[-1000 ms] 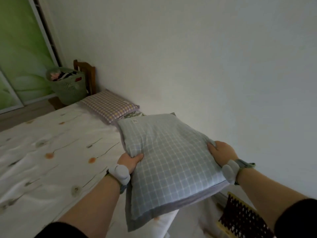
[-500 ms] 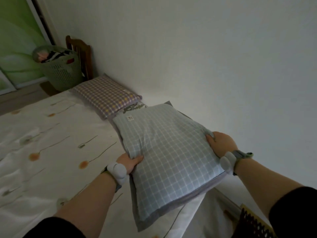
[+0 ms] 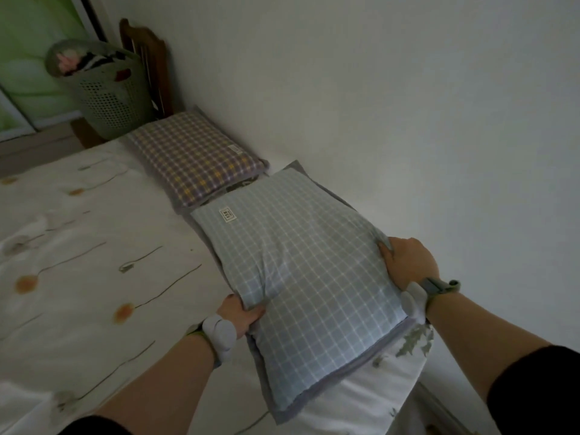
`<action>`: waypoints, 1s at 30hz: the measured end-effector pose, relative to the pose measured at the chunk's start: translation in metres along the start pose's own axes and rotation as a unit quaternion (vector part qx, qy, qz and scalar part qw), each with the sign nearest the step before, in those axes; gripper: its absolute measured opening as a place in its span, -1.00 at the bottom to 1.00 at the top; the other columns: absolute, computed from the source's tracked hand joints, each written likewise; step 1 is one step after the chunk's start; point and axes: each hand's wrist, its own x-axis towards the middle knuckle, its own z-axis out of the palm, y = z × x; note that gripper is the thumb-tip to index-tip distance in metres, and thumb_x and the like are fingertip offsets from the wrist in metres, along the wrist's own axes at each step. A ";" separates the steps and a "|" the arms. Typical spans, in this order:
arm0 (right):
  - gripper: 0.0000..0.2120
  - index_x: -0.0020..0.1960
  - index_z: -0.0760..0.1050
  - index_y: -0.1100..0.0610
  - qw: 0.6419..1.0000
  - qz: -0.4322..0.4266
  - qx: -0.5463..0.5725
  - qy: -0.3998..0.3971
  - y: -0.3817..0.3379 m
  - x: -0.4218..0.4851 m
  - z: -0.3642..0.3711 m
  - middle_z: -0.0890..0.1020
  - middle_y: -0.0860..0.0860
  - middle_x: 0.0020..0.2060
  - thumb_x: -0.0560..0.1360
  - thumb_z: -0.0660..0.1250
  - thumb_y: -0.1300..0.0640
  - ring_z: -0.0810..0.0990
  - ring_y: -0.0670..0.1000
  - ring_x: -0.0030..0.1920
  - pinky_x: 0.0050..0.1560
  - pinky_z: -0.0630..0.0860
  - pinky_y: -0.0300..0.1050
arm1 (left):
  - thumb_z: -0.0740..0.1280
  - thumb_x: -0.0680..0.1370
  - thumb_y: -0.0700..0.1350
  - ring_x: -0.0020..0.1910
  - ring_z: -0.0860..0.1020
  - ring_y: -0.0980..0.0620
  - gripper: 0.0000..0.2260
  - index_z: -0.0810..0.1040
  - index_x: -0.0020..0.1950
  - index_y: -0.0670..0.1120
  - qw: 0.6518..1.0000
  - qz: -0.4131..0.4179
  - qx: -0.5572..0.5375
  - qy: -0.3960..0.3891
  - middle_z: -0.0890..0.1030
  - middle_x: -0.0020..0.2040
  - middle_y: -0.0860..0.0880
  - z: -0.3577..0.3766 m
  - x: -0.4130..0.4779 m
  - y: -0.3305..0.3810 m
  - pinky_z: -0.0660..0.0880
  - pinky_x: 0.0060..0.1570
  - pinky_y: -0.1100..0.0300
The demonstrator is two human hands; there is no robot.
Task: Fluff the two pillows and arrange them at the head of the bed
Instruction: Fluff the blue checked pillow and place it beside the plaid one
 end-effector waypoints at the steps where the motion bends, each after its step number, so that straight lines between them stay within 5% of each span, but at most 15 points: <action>1: -0.52 -0.37 0.38 0.08 1.000 -0.010 -0.004 0.004 0.006 0.013 0.008 0.42 -0.01 -0.49 0.58 -0.05 -0.14 0.44 0.11 -0.37 -0.33 0.39 -0.09 | 0.33 0.51 -0.09 0.15 0.55 -0.18 -0.67 0.50 0.24 -0.18 1.000 0.001 -0.003 0.003 0.59 0.19 -0.22 0.005 0.014 0.000 0.49 0.15 0.04; 7: -0.55 -0.29 0.42 0.13 0.997 -0.036 -0.064 0.026 0.027 0.062 0.041 0.50 0.06 -0.40 0.59 -0.05 -0.07 0.39 0.10 -0.24 -0.25 0.31 -0.07 | 0.35 0.49 -0.10 0.11 0.53 -0.30 -0.55 0.40 0.27 -0.34 0.998 -0.043 -0.016 0.032 0.52 0.18 -0.37 0.030 0.074 -0.011 0.49 0.13 -0.13; 10: -0.69 0.06 0.53 0.09 0.995 -0.017 -0.097 0.012 0.037 0.076 0.063 0.57 0.12 -0.17 0.57 0.03 0.09 0.45 0.16 -0.08 -0.15 0.38 -0.02 | 0.33 0.50 -0.05 0.18 0.50 -0.28 -0.52 0.37 0.33 -0.28 0.997 -0.074 0.000 0.009 0.49 0.26 -0.32 0.055 0.101 -0.024 0.46 0.21 -0.06; 12: -0.64 0.29 0.43 0.00 0.993 0.002 -0.109 -0.050 0.035 0.073 0.075 0.55 0.15 0.07 0.54 0.08 0.16 0.43 0.19 0.09 0.02 0.43 0.04 | 0.33 0.50 -0.06 0.25 0.48 -0.21 -0.45 0.24 0.43 -0.17 0.994 -0.107 0.009 -0.025 0.48 0.32 -0.22 0.067 0.107 -0.028 0.45 0.22 0.08; 16: -0.58 0.41 0.27 -0.12 0.970 0.074 -0.048 -0.225 0.035 0.055 0.121 0.29 0.10 0.41 0.55 0.07 -0.05 0.29 0.19 0.34 0.27 0.37 0.12 | 0.32 0.49 -0.18 0.15 0.58 -0.21 -0.37 0.09 0.48 -0.18 0.976 -0.215 -0.023 -0.010 0.52 0.27 -0.26 0.089 0.126 -0.038 0.55 0.02 0.08; 20: -0.38 0.45 0.03 -0.20 0.942 0.190 0.043 -0.275 0.049 0.037 0.153 0.10 0.11 0.48 0.45 0.14 -0.24 0.29 0.31 0.35 0.29 0.35 0.22 | 0.37 0.46 -0.10 0.31 0.44 -0.23 -0.14 -0.20 0.52 -0.01 0.961 -0.263 -0.085 0.024 0.34 0.43 -0.23 0.094 0.146 -0.033 0.44 0.27 -0.11; 24: -0.11 0.50 -0.11 -0.15 0.907 0.305 0.154 -0.247 0.056 0.037 0.170 0.05 0.19 0.50 0.34 0.27 -0.35 0.23 0.34 0.41 0.34 0.31 0.26 | 0.42 0.42 -0.05 0.35 0.39 -0.23 -0.05 -0.26 0.51 0.04 0.966 -0.241 -0.093 0.004 0.26 0.49 -0.17 0.092 0.155 -0.028 0.39 0.31 -0.10; 27: -0.11 0.49 -0.09 -0.17 0.917 0.295 0.160 -0.215 0.052 0.046 0.173 0.08 0.21 0.48 0.30 0.26 -0.38 0.29 0.35 0.36 0.28 0.36 0.28 | 0.42 0.41 -0.06 0.41 0.31 -0.15 -0.05 -0.23 0.52 0.02 0.985 -0.139 -0.097 -0.032 0.18 0.52 -0.09 0.104 0.163 -0.017 0.28 0.29 0.19; 30: -0.13 0.48 -0.08 -0.20 0.927 0.263 0.130 -0.233 0.051 0.043 0.175 0.04 0.17 0.50 0.30 0.22 -0.40 0.30 0.32 0.37 0.27 0.36 0.23 | 0.38 0.45 -0.04 0.41 0.31 -0.16 -0.10 -0.24 0.52 -0.04 0.989 -0.140 -0.019 -0.047 0.17 0.52 -0.11 0.108 0.164 -0.009 0.34 0.28 0.13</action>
